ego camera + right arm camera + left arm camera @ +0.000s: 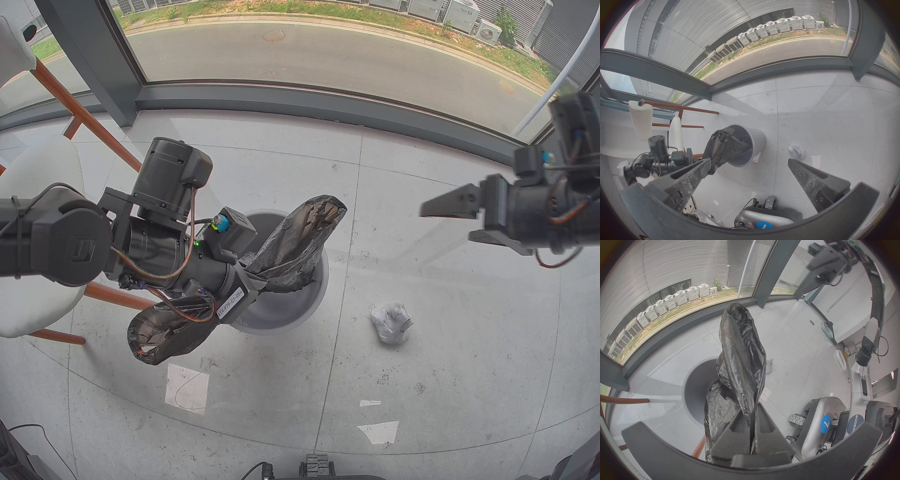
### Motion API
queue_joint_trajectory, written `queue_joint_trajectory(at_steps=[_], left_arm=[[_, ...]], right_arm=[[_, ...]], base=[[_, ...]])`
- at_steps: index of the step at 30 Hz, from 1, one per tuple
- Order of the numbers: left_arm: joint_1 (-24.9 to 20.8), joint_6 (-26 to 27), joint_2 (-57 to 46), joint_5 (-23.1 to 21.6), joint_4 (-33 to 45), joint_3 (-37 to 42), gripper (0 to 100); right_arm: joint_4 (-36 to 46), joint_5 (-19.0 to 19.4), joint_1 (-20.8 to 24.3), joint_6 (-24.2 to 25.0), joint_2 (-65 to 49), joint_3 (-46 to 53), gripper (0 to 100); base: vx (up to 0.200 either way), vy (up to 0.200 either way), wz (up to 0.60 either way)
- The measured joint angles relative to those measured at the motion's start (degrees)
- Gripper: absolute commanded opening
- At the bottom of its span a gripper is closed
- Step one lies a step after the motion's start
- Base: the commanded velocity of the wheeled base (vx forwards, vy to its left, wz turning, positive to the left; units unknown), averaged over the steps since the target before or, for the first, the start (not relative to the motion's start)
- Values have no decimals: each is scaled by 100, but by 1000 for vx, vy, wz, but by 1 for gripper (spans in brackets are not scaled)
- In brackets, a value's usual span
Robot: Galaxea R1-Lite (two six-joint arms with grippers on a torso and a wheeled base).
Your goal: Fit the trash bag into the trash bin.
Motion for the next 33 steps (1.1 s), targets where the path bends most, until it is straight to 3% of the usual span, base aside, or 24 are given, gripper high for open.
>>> queue_joint_trajectory(at_steps=[8,19,33], left_arm=[[-74,-116,-132,174,-151,221,0],[-85,-134,-176,230,-154,273,0],[-102,-138,-189,227,-154,285,0]], right_arm=[[268,-257,553,227,1465,-1167,100],[266,-277,669,233,2037,-1646,100],[285,-583,733,249,2670,-2344,100]], base=[[0,0,0],[0,0,0],[0,0,0]])
